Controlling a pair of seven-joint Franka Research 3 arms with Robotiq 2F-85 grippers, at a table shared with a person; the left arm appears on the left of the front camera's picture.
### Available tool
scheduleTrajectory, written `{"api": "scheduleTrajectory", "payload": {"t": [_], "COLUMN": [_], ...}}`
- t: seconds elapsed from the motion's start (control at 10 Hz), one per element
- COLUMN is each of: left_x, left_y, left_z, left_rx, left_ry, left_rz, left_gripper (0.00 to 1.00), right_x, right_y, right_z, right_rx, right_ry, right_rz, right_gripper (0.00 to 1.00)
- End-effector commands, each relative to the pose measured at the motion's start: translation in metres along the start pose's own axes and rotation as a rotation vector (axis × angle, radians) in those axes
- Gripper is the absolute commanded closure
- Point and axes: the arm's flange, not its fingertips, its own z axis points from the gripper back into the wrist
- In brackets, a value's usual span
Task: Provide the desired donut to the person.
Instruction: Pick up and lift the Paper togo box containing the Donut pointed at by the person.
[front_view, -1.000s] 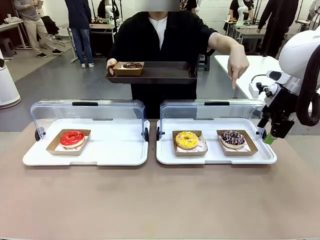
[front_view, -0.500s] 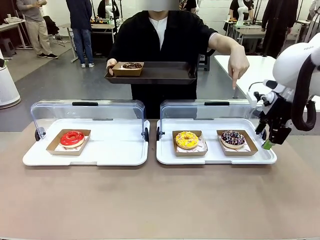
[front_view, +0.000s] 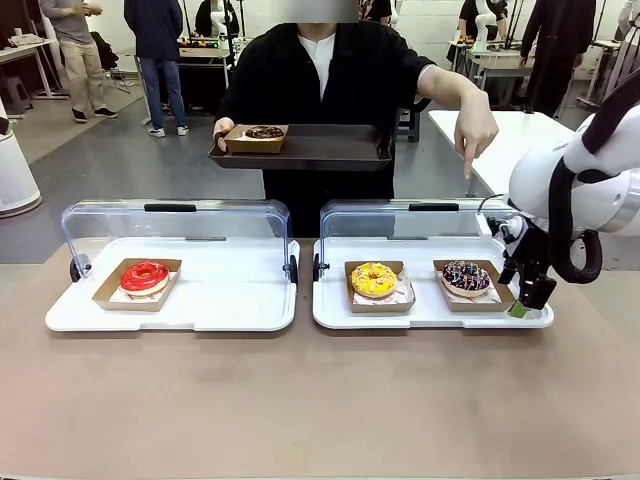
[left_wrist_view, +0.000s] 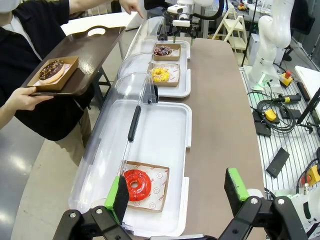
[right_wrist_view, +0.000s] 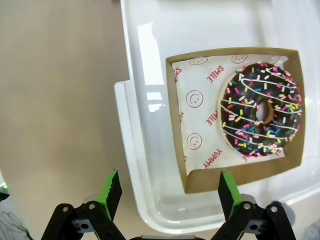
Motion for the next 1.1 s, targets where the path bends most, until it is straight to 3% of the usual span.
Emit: {"api": "scheduleTrajectory", "payload": {"t": [0.0, 1.0], "left_x": [0.0, 0.0], "left_y": [-0.001, -0.001], "left_z": [0.0, 0.0], "left_rx": [0.0, 0.0], "left_ry": [-0.004, -0.004], "left_rz": [-0.003, -0.003], "left_gripper": [0.0, 0.0], "right_x": [0.0, -0.004], "right_y": [-0.015, -0.022], "right_z": [-0.007, -0.013], "right_rx": [-0.01, 0.026], "right_ry": [0.012, 0.008], "right_rz": [0.032, 0.021], "right_gripper": [0.0, 0.0]}}
